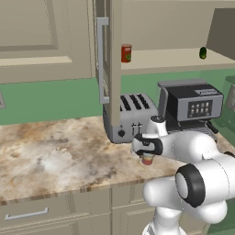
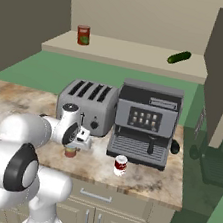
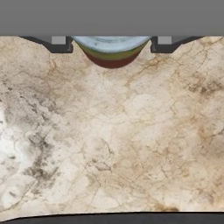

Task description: Pick the cans from the counter and place them in their designated side in the cabinet.

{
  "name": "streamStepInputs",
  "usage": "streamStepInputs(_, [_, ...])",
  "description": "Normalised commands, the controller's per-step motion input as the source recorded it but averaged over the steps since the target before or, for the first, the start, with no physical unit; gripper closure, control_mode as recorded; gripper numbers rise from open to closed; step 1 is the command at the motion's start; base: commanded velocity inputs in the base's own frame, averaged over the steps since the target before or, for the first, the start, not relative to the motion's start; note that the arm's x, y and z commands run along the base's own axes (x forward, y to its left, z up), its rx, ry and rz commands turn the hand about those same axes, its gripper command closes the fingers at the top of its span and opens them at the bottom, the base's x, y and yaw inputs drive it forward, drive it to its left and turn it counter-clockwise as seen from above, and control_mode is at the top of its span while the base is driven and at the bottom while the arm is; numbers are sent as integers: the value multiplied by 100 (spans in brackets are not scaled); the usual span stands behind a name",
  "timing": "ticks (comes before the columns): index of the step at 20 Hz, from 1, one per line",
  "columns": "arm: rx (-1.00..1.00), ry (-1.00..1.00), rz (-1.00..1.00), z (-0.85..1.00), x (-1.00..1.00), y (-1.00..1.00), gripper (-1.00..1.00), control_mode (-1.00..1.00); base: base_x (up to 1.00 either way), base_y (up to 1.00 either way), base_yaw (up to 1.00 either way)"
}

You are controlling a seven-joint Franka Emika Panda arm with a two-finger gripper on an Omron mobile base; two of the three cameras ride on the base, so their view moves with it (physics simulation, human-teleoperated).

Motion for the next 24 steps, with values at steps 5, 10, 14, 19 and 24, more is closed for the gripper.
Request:
streamStepInputs(5, [0,-3,1,21,-4,0,100,-100,0,0,0])
streamStepInputs(10, [0,-7,4,38,-5,0,100,-100,0,0,0])
streamStepInputs(14, [0,-8,6,36,-7,-1,100,-100,0,0,0])
streamStepInputs(19, [0,-11,7,37,-12,-2,100,-100,0,0,0])
streamStepInputs(24, [0,-9,7,32,-8,-1,100,-100,0,0,0])
